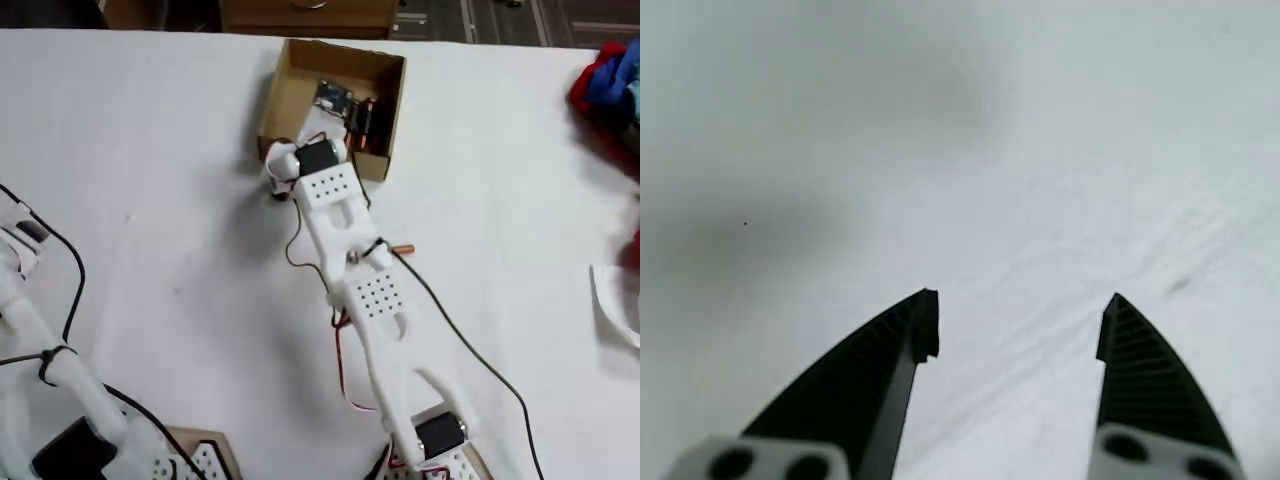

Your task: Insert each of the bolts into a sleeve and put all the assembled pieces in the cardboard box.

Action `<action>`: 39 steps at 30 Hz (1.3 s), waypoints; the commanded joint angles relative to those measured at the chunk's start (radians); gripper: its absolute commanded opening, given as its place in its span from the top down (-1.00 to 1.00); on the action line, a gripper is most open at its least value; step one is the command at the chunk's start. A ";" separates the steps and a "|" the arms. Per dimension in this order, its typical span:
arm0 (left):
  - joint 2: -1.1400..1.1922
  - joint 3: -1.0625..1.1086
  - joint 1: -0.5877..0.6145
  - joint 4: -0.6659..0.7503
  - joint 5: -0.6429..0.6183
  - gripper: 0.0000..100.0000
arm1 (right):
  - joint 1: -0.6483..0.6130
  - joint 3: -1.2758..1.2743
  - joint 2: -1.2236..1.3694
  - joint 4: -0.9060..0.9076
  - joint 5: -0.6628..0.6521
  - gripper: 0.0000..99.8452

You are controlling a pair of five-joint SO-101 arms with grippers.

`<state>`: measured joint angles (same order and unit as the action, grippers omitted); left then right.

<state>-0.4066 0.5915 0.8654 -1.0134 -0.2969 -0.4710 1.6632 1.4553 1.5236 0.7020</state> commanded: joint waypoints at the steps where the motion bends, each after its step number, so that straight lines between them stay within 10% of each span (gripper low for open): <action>1: -0.014 -0.048 0.005 0.002 0.002 0.46 | 0.045 0.006 -0.102 0.170 0.002 0.96; 12: -0.014 -0.042 -0.006 0.006 0.000 0.46 | 0.030 -0.110 -0.237 0.249 -0.637 0.96; 28: -0.014 -0.048 -0.006 0.002 0.006 0.46 | -0.004 -1.097 -0.963 0.222 -0.646 0.95; 39: -0.014 -0.042 -0.006 0.000 0.003 0.46 | -0.018 -1.142 -0.753 0.047 -0.652 0.71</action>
<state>-0.4066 0.5915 0.8654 -1.0134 -0.2969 -0.4833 0.5155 0.6728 1.5819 0.0591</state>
